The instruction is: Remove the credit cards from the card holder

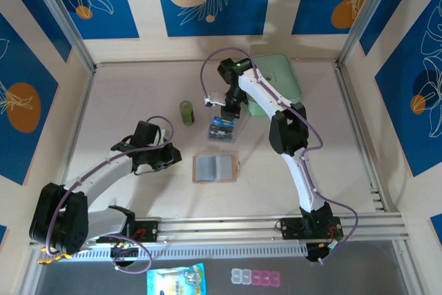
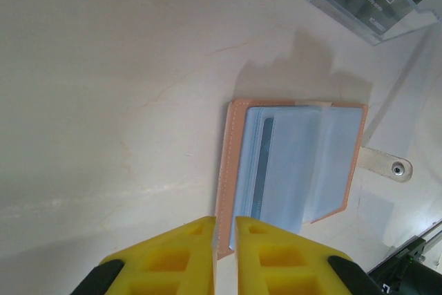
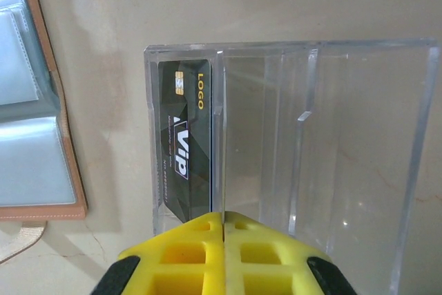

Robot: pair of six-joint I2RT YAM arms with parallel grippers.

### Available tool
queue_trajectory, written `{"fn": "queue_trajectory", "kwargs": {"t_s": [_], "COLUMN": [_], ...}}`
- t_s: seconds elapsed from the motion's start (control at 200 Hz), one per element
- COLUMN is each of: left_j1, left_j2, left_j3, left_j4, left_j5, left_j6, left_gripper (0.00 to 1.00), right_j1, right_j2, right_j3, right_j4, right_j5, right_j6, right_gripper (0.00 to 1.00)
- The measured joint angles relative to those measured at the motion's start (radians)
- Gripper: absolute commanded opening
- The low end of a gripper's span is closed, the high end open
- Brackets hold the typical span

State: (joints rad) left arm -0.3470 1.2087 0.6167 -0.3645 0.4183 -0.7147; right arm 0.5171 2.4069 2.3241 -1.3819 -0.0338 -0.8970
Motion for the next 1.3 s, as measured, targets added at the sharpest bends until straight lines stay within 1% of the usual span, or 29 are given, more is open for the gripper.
{"fn": "queue_trajectory", "kwargs": {"t_s": [0.07, 0.22, 0.455, 0.59, 0.755, 0.97, 1.2, 1.255, 1.301], "left_j1": [0.000, 0.002, 0.003, 0.003, 0.005, 0.005, 0.005, 0.005, 0.005], "left_j2": [0.000, 0.000, 0.000, 0.000, 0.000, 0.000, -0.003, -0.004, -0.004], "left_j3": [-0.001, -0.001, -0.001, -0.002, -0.007, -0.008, -0.008, -0.008, -0.009], "left_j4": [-0.001, -0.003, -0.003, -0.003, -0.003, -0.003, -0.003, -0.003, -0.003], "left_j5": [0.000, 0.000, 0.000, 0.001, 0.003, 0.004, 0.005, 0.005, 0.005], "left_j6": [0.000, 0.000, 0.000, 0.000, 0.000, 0.000, 0.000, 0.000, 0.000], "left_gripper": [0.14, 0.14, 0.14, 0.14, 0.14, 0.14, 0.14, 0.14, 0.14], "right_j1": [-0.002, -0.007, -0.007, -0.006, -0.002, 0.003, 0.014, 0.014, 0.016], "right_j2": [0.000, -0.006, -0.084, -0.119, -0.126, -0.126, -0.126, -0.126, -0.126], "right_j3": [0.000, -0.015, -0.133, -0.162, -0.190, -0.246, -0.290, -0.292, -0.292], "right_j4": [0.002, 0.045, 0.190, 0.245, 0.301, 0.369, 0.405, 0.408, 0.412], "right_j5": [0.000, 0.001, 0.049, 0.059, 0.091, 0.142, 0.163, 0.165, 0.165], "right_j6": [0.005, 0.034, 0.097, 0.123, 0.143, 0.151, 0.150, 0.151, 0.150], "right_gripper": [0.20, 0.21, 0.18, 0.20, 0.17, 0.17, 0.23, 0.27, 0.28]}}
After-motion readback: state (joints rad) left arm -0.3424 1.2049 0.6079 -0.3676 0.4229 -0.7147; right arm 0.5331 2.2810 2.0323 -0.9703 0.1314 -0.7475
